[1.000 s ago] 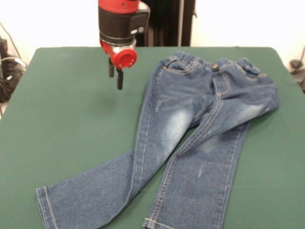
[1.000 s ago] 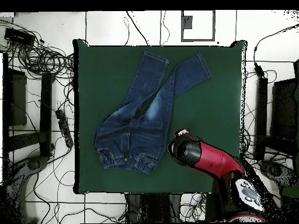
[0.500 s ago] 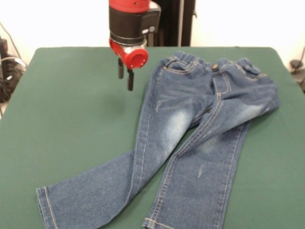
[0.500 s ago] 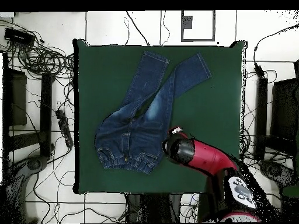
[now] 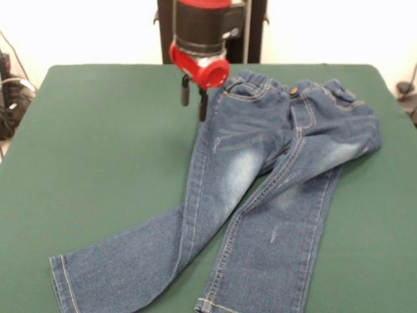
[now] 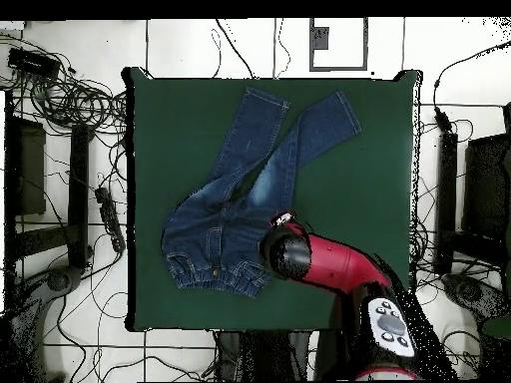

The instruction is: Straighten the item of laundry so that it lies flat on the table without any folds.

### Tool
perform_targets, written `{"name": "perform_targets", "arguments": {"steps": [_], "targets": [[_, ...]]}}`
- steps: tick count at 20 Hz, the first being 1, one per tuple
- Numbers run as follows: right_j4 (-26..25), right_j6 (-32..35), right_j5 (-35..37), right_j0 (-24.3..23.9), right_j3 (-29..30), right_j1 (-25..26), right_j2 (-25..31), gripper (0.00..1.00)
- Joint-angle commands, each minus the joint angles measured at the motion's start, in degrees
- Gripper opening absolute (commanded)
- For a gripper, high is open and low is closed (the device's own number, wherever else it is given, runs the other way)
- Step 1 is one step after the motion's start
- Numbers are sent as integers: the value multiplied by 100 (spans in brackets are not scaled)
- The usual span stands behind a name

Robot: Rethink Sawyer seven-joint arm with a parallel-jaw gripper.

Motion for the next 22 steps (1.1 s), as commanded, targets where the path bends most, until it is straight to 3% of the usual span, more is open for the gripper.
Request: {"name": "perform_targets", "arguments": {"steps": [1,6,10,22], "targets": [[-137,9,284,384,420,-906,918,100],[-24,76,245,420,741,-1337,1303,100],[-34,95,100,352,949,-1384,1599,100],[-500,131,-779,699,555,-207,1451,100]]}}
